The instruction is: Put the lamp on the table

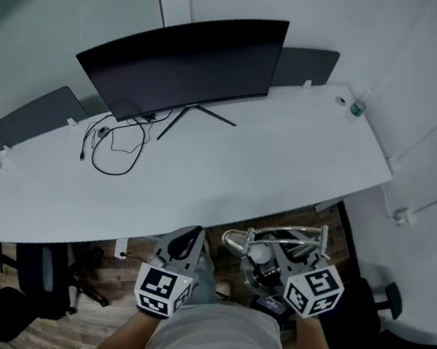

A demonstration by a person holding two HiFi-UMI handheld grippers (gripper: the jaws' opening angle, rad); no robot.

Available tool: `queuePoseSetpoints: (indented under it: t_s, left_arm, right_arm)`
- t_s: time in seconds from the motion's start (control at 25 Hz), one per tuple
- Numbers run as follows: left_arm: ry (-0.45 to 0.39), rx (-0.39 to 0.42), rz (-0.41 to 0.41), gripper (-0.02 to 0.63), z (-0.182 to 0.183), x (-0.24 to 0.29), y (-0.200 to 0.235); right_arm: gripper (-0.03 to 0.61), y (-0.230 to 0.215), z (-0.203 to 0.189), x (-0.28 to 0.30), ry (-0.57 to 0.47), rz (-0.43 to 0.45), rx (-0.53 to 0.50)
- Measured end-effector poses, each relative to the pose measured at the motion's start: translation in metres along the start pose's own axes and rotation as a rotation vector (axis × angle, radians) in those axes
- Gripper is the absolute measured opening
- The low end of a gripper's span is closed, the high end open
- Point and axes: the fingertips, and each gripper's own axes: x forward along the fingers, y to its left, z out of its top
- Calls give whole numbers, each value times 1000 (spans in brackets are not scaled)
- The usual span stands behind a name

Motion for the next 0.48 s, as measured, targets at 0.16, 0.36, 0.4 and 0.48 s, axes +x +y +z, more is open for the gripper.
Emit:
queuePoseSetpoints:
  t_s: [0.16,0.36,0.4,0.48]
  left_arm:
    - [14,-16,-4,3,0,19,21]
    - [13,-18,-27,3,15,53,47]
    - [11,-19,-29,3,19,61,53]
    - [7,-19,-32,3,28,74,68]
  right_arm:
    - [103,-9,5,23,14,-11,6]
    - [103,-24,17,58,29,-26,14]
    - [103,-27,20,66,28,-29,15]
    - [104,-33,28,82,28,-34,19]
